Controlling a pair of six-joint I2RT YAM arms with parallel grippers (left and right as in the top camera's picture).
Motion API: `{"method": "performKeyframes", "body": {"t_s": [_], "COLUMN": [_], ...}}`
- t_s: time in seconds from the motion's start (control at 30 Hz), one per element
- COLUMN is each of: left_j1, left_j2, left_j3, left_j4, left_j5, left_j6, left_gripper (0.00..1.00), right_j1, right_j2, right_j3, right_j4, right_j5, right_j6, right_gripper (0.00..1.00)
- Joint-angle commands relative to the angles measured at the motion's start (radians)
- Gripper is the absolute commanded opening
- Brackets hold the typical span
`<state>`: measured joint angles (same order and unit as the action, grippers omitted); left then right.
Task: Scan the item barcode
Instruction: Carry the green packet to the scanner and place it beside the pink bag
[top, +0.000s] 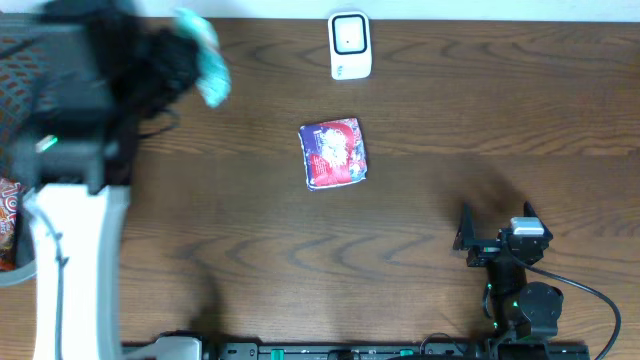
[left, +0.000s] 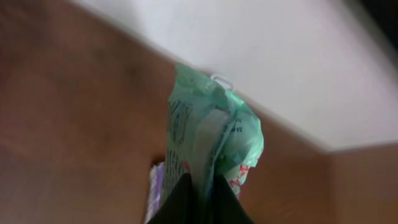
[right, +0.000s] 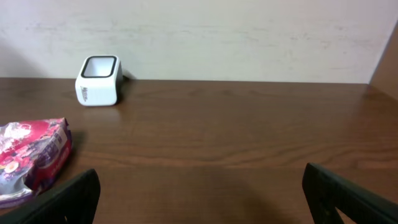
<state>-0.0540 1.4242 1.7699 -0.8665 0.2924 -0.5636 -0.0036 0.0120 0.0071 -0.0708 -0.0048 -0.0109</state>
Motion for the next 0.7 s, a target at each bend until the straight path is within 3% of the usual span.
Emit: {"method": "performKeyframes", "body": {"t_s": [0.0,0.1,0.3,0.67], "left_j1": [-0.112,-0.165,-0.221,-0.333], "left_j2": [0.103,0.196,0.406,0.722], "left_j3": [0.000,0.000,0.000,-0.001], "left_j4": [-0.081,-0.179,-0.299,-0.231], "left_j5": [-0.265,-0.390,-0.409,-0.357], "left_j6": [0.122,0.122,0.090,0.047], "left_gripper": [0.08,0.07,0.08,0.08], "right_j1": [0.007,0.007,0.007,0.007], "right_j2": [-0.006,-0.006,-0.006,-0.006], "right_j3": [-0.002,-0.002,-0.002,-0.002], "right_j4": [-0.003,-0.003,-0.003,-0.003], "right_j5": [-0.001,-0.001,-0.001,-0.001], "right_j6": [0.007,0.007,0.006,0.007], "right_gripper": [0.99,0.99,0.99,0.99]}}
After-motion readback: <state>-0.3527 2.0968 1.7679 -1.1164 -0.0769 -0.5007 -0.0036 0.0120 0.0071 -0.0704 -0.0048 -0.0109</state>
